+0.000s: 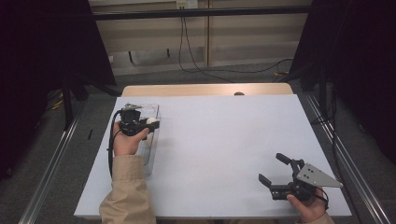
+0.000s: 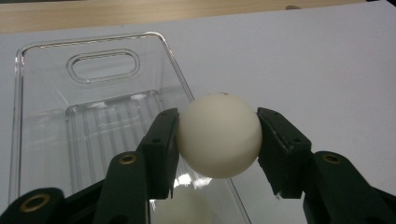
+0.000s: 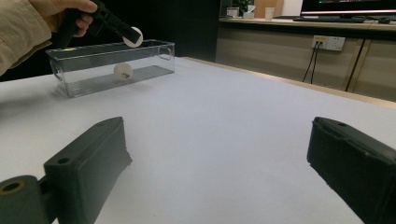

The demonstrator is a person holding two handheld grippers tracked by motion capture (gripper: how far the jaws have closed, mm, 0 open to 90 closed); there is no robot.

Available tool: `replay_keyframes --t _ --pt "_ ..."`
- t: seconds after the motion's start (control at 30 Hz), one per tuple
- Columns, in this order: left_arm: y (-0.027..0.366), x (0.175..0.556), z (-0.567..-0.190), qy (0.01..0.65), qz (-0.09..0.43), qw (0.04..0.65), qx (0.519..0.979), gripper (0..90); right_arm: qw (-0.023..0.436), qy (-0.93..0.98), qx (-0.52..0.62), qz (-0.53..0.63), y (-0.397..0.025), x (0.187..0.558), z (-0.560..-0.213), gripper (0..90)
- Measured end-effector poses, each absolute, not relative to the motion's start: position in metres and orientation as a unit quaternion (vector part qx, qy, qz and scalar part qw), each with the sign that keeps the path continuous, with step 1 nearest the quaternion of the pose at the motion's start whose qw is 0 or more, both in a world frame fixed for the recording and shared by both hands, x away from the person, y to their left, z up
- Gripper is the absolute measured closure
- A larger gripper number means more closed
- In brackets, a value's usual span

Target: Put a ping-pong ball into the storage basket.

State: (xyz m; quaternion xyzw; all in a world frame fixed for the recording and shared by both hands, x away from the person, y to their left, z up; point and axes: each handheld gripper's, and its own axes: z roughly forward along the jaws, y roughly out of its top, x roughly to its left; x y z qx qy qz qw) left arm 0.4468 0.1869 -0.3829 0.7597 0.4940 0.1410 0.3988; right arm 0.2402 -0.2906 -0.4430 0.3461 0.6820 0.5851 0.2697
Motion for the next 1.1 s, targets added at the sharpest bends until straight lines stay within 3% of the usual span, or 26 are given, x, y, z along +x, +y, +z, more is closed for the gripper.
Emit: replay_keyframes --t 1.1 --pt "0.202 0.443 -0.379 0.511 0.158 0.390 0.750 50.7 0.269 0.683 0.344 0.585 -0.290 0.241 -0.443 4.3"
